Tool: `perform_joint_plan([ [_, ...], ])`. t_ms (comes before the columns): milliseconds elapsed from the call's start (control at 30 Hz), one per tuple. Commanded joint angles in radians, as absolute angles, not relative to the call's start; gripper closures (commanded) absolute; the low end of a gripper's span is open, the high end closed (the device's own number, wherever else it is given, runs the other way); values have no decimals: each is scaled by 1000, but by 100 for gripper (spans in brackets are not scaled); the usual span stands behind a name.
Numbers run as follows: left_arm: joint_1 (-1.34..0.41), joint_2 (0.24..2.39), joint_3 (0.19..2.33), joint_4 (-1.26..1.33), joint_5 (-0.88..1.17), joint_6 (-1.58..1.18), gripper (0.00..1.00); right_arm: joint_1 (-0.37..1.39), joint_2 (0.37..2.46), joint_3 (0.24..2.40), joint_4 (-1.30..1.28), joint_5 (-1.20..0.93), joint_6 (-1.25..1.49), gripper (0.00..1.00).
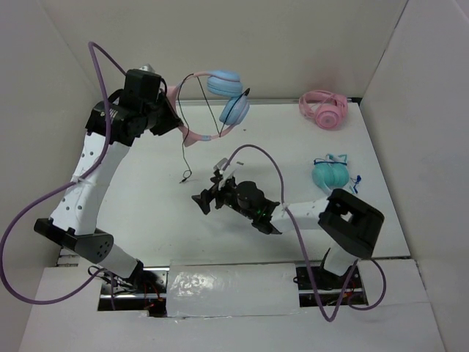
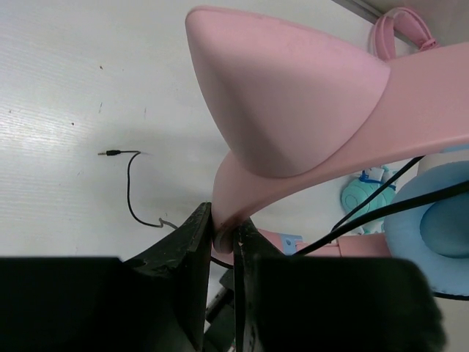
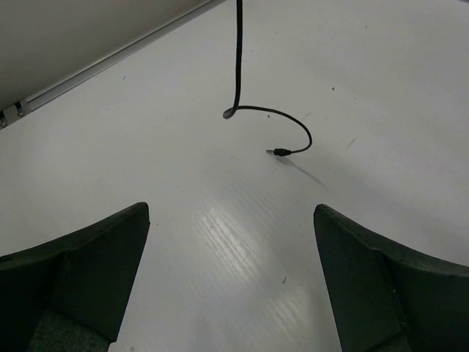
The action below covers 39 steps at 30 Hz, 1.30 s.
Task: Wrap the headphones
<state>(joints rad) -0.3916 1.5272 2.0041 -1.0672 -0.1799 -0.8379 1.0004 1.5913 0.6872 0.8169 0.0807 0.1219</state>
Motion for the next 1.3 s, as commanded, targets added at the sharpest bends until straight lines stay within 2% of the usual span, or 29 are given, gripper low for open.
perform_joint_plan([
  [0,-405,1479,2077,-1022,-169,-862,100,1019,1672,752,1125,164,98,0],
  [200,-440,1447,2054,-1015,-183,-867,100,1020,1836,851,1354,210,118,0],
  [367,-460,1416,2028,-1014,-186,-861,100,1009,1983,1014,1468,219,92,1],
  [433,-460,1407,2028,-1014,-192,-858,100,999,2000,1043,1454,172,121,5],
  [500,-459,1398,2034,-1012,-196,-851,100,988,1987,1048,1390,131,133,33],
  [533,-460,1396,2043,-1011,-199,-839,100,985,1976,1036,1379,89,140,51],
  [567,-459,1390,2046,-1011,-204,-838,100,983,1962,1017,1384,65,134,77],
  [600,-459,1388,2048,-1009,-215,-833,100,982,1922,962,1384,49,130,86],
  [633,-457,1385,2042,-1006,-221,-828,100,983,1893,931,1375,16,127,100],
  [767,-405,1396,2017,-989,-184,-821,100,992,1702,777,1264,-41,130,100],
  [900,-351,1430,2013,-1000,-172,-841,100,993,1478,559,1299,-37,143,100],
  [967,-327,1442,2006,-994,-164,-835,100,993,1398,479,1234,-61,120,100],
  [1067,-299,1451,2002,-992,-156,-842,100,989,1237,386,1186,-61,137,100],
  [1267,-270,1447,1994,-968,-104,-853,100,977,1114,336,1095,-92,152,100],
])
